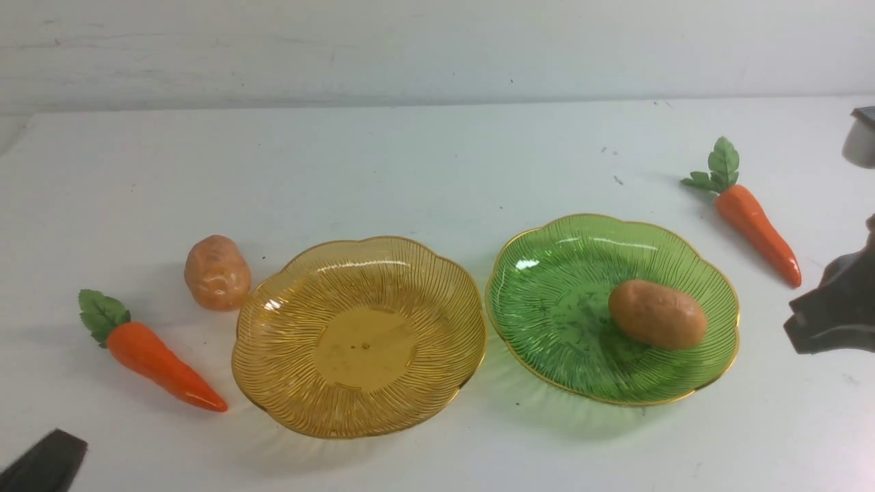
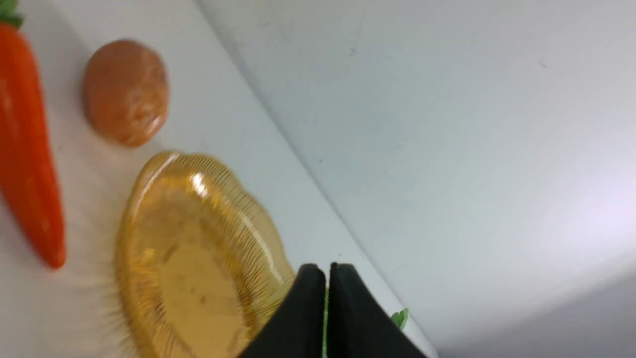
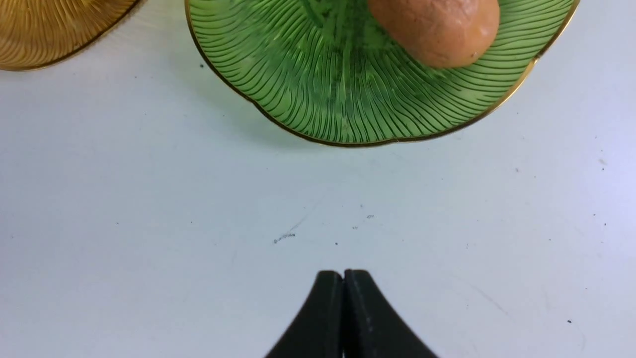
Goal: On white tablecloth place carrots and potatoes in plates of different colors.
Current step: 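Place the carrot on the yellow plate with the right gripper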
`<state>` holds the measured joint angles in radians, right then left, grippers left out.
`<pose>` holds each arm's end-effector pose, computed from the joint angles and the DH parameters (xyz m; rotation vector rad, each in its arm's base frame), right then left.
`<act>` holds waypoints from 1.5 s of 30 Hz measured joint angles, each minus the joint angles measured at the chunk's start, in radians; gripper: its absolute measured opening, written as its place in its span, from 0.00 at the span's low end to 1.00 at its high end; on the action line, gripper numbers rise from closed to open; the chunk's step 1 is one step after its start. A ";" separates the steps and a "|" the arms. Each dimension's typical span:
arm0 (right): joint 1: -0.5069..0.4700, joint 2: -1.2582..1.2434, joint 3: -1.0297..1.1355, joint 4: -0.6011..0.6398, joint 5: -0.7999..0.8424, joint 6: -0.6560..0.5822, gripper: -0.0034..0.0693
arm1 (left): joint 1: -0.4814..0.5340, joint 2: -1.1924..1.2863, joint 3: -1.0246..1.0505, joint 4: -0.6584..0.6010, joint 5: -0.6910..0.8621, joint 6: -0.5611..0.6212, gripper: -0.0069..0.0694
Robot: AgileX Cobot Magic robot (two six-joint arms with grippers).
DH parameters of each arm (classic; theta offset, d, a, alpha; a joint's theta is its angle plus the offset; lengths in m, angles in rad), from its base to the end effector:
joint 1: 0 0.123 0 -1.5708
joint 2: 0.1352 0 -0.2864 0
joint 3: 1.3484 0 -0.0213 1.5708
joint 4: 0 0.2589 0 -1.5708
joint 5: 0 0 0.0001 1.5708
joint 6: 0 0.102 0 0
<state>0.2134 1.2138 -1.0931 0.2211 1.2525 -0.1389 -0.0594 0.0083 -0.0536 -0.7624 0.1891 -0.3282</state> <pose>0.2155 0.0684 0.3194 -0.4440 2.8131 0.3293 0.0706 -0.0175 0.2187 -0.7190 1.5025 -0.9844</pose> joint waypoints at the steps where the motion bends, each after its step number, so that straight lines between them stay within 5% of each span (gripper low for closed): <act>1: 0.000 0.000 0.000 0.000 0.000 0.000 0.03 | 0.000 0.021 -0.040 0.000 0.008 0.027 0.09; 6: 0.000 -0.002 0.001 0.000 -0.001 -0.001 0.03 | 0.000 0.217 -0.212 0.048 0.143 0.152 0.09; 11: 0.000 -0.002 0.001 0.000 -0.001 -0.001 0.03 | 0.000 0.649 -0.497 0.325 0.490 0.205 0.09; 16: 0.000 -0.002 0.001 -0.005 -0.001 -0.004 0.03 | 0.000 0.988 -0.764 0.580 0.643 0.158 0.12; 25: -0.007 0.052 0.002 -0.209 -0.131 0.112 0.03 | 0.000 1.138 -0.914 0.640 0.673 0.143 0.39; 34: -0.230 0.522 -0.280 -0.221 -0.319 0.147 0.04 | 0.000 1.138 -0.914 0.642 0.729 0.146 0.46; 37: -0.243 0.632 -0.363 -0.228 -0.362 0.118 0.11 | 0.000 1.138 -0.914 0.642 0.747 0.146 0.46; 45: -0.243 0.932 -0.540 -0.289 -0.468 0.055 0.59 | 0.000 1.138 -0.914 0.642 0.771 0.146 0.46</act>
<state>-0.0293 2.1460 -1.6336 -0.0684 0.7849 -0.0844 -0.0594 1.1462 -0.9674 -0.1207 0.9596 -0.1818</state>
